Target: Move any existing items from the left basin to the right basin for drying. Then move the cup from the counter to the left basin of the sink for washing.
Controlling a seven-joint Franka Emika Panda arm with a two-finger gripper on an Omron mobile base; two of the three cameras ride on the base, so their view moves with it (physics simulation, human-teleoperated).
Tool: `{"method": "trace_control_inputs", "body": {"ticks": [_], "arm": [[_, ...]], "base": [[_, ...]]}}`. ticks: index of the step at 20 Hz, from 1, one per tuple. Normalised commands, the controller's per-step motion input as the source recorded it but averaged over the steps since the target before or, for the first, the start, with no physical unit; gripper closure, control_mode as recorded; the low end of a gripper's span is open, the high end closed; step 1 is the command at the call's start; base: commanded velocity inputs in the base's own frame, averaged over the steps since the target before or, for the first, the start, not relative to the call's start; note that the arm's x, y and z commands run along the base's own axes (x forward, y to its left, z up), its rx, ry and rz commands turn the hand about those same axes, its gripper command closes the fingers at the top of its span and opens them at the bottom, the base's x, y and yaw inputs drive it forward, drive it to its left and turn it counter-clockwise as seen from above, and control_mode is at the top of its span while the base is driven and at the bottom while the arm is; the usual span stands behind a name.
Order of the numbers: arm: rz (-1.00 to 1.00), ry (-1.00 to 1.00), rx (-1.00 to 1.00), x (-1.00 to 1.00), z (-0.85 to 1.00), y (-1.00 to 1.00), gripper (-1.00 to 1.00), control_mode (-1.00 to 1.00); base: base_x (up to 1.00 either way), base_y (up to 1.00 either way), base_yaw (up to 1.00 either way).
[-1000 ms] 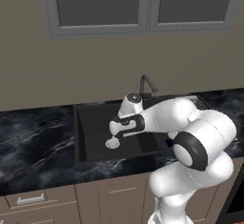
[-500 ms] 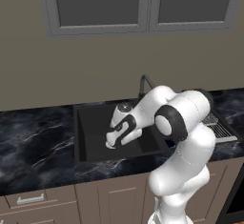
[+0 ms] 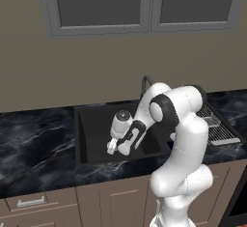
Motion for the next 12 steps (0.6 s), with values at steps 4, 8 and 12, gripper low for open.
{"method": "trace_control_inputs", "body": {"ticks": [4, 8, 12], "arm": [[0.0, 0.0, -0.02, 0.15, -0.21, 0.07, 1.0, -1.0], [0.0, 0.0, 0.0, 0.19, -0.16, 0.06, 1.0, -1.0], [-0.03, 0.01, 0.0, 0.32, -0.13, 0.01, 1.0, -1.0]], "base": [[0.0, 0.0, 0.0], [0.0, 0.0, 0.0], [0.0, 0.0, 0.0]]}}
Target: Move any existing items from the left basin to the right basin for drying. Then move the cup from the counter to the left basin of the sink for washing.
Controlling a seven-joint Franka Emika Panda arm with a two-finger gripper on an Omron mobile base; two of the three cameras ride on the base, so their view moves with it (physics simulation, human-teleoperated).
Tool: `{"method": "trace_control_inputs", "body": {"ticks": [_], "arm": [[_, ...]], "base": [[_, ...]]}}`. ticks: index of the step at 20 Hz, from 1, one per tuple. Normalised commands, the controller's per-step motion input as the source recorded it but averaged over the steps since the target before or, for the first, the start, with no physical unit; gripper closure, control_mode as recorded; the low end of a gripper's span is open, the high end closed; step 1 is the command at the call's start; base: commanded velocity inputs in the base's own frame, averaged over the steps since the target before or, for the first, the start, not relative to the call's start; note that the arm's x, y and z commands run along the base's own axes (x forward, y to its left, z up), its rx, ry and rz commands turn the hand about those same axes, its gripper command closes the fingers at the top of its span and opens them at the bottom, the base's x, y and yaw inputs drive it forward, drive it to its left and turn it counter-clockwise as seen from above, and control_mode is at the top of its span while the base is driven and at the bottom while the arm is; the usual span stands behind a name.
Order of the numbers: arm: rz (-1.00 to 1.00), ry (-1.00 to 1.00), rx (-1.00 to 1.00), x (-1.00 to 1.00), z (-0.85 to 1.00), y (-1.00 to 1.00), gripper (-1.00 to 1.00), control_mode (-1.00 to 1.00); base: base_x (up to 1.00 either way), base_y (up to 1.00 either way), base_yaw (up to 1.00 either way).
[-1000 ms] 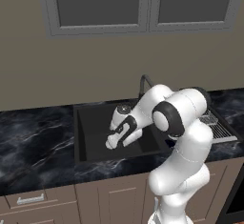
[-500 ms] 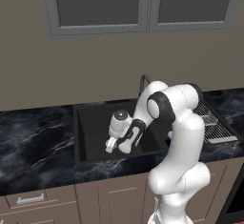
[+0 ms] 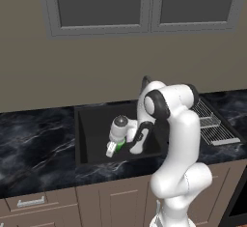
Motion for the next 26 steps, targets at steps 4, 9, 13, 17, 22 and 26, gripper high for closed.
{"method": "trace_control_inputs", "body": {"ticks": [4, 9, 13, 17, 22, 26], "arm": [[-0.04, 0.02, 0.0, 0.33, -0.12, 0.0, 1.0, -1.0], [-0.05, 0.03, 0.0, 0.35, -0.12, 0.0, 1.0, -1.0], [-0.05, 0.04, 0.0, 0.37, -0.05, 0.0, 1.0, -1.0], [-0.05, 0.05, 0.0, 0.41, -0.04, 0.0, 1.0, -1.0], [-0.04, 0.04, 0.0, 0.31, -0.02, 0.01, -1.0, -1.0], [-0.03, 0.03, 0.0, 0.19, 0.0, 0.01, -1.0, -1.0]], "base": [[0.0, 0.0, 0.0], [0.0, 0.0, 0.0], [0.0, 0.0, 0.0], [0.0, 0.0, 0.0], [0.0, 0.0, 0.0], [0.0, 0.0, 0.0]]}}
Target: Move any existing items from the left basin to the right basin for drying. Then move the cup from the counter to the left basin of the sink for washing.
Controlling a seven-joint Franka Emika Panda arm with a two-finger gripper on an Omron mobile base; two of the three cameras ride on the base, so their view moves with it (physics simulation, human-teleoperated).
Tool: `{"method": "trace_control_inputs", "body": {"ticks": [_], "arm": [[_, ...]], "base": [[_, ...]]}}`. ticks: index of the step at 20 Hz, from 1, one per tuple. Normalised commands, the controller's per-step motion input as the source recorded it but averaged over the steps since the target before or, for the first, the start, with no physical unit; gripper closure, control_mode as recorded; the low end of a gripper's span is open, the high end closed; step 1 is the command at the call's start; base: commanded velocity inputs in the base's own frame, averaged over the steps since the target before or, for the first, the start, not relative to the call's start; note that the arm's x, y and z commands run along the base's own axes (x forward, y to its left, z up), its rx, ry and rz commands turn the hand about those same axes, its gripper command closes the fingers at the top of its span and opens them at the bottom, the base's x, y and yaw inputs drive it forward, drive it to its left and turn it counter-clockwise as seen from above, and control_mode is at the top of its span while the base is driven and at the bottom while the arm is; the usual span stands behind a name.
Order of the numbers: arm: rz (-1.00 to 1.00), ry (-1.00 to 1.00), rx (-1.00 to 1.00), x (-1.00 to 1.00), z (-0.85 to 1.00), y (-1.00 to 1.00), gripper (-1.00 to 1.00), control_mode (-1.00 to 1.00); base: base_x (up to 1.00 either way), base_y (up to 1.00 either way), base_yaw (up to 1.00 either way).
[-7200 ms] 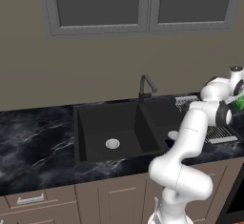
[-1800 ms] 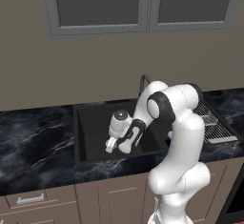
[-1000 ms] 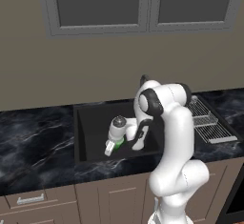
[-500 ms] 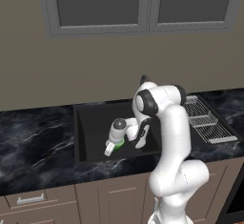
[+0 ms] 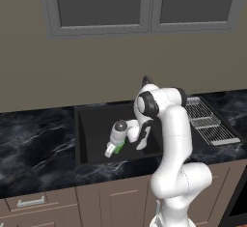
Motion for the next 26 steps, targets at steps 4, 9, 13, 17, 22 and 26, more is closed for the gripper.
{"method": "trace_control_inputs", "body": {"ticks": [4, 9, 13, 17, 22, 26], "arm": [[-0.03, 0.02, 0.0, 0.18, 0.0, 0.0, -1.0, -1.0], [-0.02, 0.0, 0.0, 0.01, 0.37, 0.07, -1.0, -1.0], [-0.03, 0.0, 0.0, 0.0, 0.86, 0.12, -1.0, -1.0], [-0.02, 0.0, 0.0, 0.0, 0.93, 0.12, -1.0, -1.0], [-0.04, 0.0, 0.0, 0.0, 0.97, 0.1, -1.0, -1.0], [-0.05, 0.0, 0.0, -0.1, 1.0, 0.02, -1.0, -1.0]], "base": [[0.0, 0.0, 0.0], [0.0, 0.0, 0.0], [0.0, 0.0, 0.0], [0.0, 0.0, 0.0], [0.0, 0.0, 0.0], [0.0, 0.0, 0.0]]}}
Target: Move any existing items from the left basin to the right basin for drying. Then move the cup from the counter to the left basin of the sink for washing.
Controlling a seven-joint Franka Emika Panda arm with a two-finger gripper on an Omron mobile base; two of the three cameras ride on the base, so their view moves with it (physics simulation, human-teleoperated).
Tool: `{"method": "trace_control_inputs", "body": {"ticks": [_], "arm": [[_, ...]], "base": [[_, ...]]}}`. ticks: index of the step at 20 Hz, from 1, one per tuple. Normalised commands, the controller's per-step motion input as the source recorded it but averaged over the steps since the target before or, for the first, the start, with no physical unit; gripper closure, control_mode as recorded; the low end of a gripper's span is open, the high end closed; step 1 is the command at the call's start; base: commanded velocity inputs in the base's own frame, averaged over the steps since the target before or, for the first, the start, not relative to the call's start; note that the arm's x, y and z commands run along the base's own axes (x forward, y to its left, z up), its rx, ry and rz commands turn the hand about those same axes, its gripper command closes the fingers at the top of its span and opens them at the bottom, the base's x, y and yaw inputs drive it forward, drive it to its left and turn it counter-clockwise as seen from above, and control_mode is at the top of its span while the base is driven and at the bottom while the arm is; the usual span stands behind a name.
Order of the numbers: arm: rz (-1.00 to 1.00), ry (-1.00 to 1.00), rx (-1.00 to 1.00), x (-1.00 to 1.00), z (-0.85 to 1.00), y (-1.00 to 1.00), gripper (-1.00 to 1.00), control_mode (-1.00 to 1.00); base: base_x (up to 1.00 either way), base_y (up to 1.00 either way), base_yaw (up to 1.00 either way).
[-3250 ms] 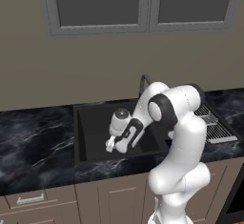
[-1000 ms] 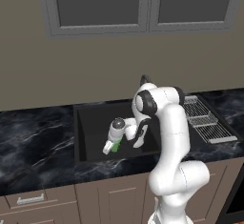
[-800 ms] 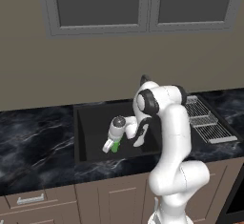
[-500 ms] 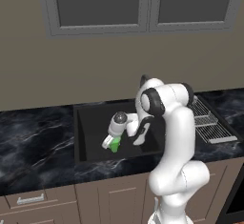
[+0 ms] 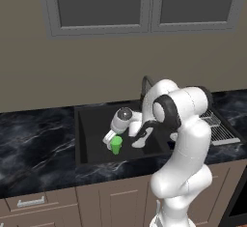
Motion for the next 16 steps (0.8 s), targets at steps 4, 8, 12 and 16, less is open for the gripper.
{"method": "trace_control_inputs", "body": {"ticks": [4, 8, 12, 16], "arm": [[-0.06, 0.0, 0.0, -0.12, 1.0, 0.0, -1.0, -1.0], [-0.08, 0.0, 0.0, -0.16, 1.0, 0.0, -1.0, -1.0], [-0.1, 0.0, 0.0, -0.15, 1.0, 0.0, -1.0, -1.0], [-0.12, 0.0, 0.0, -0.2, 0.98, 0.0, -1.0, -1.0]], "base": [[0.0, 0.0, 0.0], [0.0, 0.0, 0.0], [0.0, 0.0, 0.0], [0.0, 0.0, 0.0]]}}
